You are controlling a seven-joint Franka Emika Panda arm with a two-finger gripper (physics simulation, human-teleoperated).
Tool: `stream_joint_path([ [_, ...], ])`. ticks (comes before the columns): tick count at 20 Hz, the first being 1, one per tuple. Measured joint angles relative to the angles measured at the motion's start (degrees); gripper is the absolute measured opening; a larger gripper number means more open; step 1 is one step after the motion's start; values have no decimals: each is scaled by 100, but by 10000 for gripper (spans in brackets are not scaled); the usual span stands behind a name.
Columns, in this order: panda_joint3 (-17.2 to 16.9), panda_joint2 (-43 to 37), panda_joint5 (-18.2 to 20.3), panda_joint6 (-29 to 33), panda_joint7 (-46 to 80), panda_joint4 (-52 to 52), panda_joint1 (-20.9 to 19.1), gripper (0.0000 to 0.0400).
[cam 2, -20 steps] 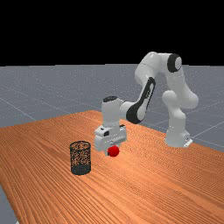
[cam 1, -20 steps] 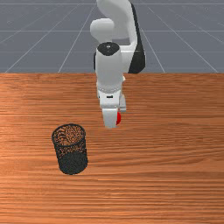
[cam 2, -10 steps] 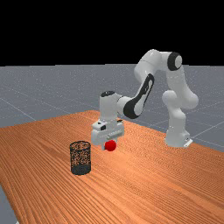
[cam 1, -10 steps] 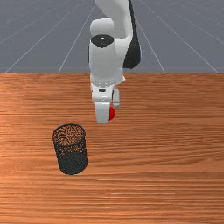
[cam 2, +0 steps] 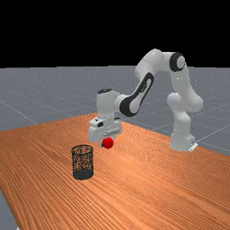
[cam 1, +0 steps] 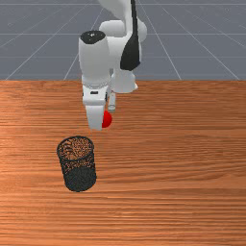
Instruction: Put the ball into the container
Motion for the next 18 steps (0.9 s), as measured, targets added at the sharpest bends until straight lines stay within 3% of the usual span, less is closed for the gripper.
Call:
stream_joint_path([
  [6,-49,-37,-11,-354,-331,243,-147,277],
  [13,-67,627,-43,-742,-195,1287,-134,277],
  [18,-164,748,-109,-776,-441,1451,-292,277],
])
